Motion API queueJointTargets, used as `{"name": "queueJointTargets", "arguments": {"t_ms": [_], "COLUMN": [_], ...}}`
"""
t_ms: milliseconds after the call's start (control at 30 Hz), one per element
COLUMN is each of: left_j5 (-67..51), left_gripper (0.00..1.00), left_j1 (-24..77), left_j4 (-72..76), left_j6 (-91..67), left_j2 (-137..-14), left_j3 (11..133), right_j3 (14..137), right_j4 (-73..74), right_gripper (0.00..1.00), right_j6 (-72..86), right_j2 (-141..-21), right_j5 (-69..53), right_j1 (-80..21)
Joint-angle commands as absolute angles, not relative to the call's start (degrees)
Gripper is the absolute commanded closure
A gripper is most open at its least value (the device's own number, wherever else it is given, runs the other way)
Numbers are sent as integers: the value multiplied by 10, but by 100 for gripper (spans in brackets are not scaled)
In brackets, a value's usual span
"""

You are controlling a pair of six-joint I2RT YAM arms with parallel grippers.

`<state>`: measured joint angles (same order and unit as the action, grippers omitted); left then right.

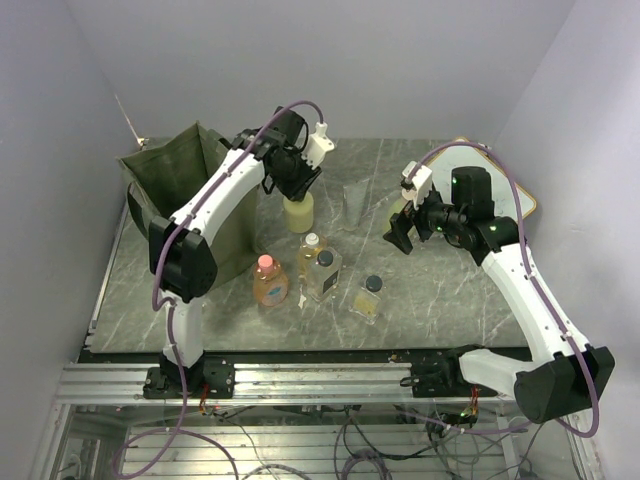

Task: Place the personal care products into the canvas bag
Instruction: Pick up the care product from the center of the board.

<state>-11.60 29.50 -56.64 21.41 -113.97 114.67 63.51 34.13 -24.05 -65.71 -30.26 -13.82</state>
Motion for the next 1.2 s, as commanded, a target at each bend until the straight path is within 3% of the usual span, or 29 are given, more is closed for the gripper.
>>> {"name": "queueJointTargets", "arguments": {"t_ms": [0,433,800,1167], "left_j5": [-140,-102,11,-36], "left_gripper": [93,93,93,93], "left_j1": [300,301,293,78], "left_j4": [-548,-547,-526,-485], "left_j6": [217,228,187,78], "left_j2": [-1069,-937,-859,-792], "left_j3": [1194,1237,1339,1260], "right_j3": [632,647,652,654], "right_j4": [342,347,348,347], "right_gripper": [0,0,0,0], "right_j6": [-240,-243,-244,-246], "right_j2": [-664,-691,-701,-704], "right_j5": [-307,-306,-312,-313], "right_j1": [-135,-135,-135,-135]}}
